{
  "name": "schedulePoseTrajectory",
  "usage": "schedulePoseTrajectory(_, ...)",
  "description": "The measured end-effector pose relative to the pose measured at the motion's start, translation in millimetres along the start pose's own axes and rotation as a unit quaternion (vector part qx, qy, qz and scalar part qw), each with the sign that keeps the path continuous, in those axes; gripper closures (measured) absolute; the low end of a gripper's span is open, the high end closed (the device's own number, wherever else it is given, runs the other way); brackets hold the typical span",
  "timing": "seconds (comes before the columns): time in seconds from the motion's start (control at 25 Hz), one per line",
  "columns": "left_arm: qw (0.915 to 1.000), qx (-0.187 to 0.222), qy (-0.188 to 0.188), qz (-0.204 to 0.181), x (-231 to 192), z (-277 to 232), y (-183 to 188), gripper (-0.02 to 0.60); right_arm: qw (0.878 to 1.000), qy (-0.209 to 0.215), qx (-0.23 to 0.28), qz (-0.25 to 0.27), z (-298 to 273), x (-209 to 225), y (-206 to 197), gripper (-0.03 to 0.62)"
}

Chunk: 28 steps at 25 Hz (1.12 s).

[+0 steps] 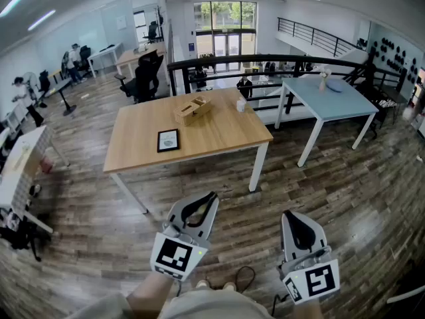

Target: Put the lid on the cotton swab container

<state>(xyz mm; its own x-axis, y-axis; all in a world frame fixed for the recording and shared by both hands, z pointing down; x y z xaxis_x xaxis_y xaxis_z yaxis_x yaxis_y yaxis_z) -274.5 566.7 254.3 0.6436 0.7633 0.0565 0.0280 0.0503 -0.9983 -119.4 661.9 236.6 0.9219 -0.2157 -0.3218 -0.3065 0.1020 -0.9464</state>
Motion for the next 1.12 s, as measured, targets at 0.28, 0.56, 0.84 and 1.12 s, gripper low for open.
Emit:
schedulePoseTrajectory(0.28,1.0,-0.002,0.001,-0.002,7,2,3,0.546,0.999,-0.005,0.024,-0.025,5,5,5,0.568)
schedulePoseTrajectory(0.56,0.9999,-0.008,-0.001,-0.007,16,-7,-1,0.546,1.0,0.002,0.011,-0.023,9,15,-8,0.568)
schedulePoseTrajectory(0.84,0.9998,-0.016,-0.004,-0.013,31,-8,-10,0.546,0.998,0.013,0.001,-0.054,18,23,-28,0.568)
schedulePoseTrajectory(1.12,0.9996,-0.029,0.002,-0.008,29,-22,-23,0.546,0.998,0.007,-0.013,-0.067,20,36,-45,0.568)
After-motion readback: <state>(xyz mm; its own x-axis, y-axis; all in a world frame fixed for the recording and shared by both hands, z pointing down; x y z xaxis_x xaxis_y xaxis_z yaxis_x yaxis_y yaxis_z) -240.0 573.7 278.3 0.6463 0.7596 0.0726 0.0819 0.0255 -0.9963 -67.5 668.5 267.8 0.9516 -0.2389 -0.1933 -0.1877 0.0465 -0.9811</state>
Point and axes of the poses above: the fingertips, and each gripper's own axes: z backward along the fingers, x to its right, y out of its top, the point moved 3 cm from there along z, backward along the fingers, and after that the axes turned 9 degrees about z, right-handed, at the moved point
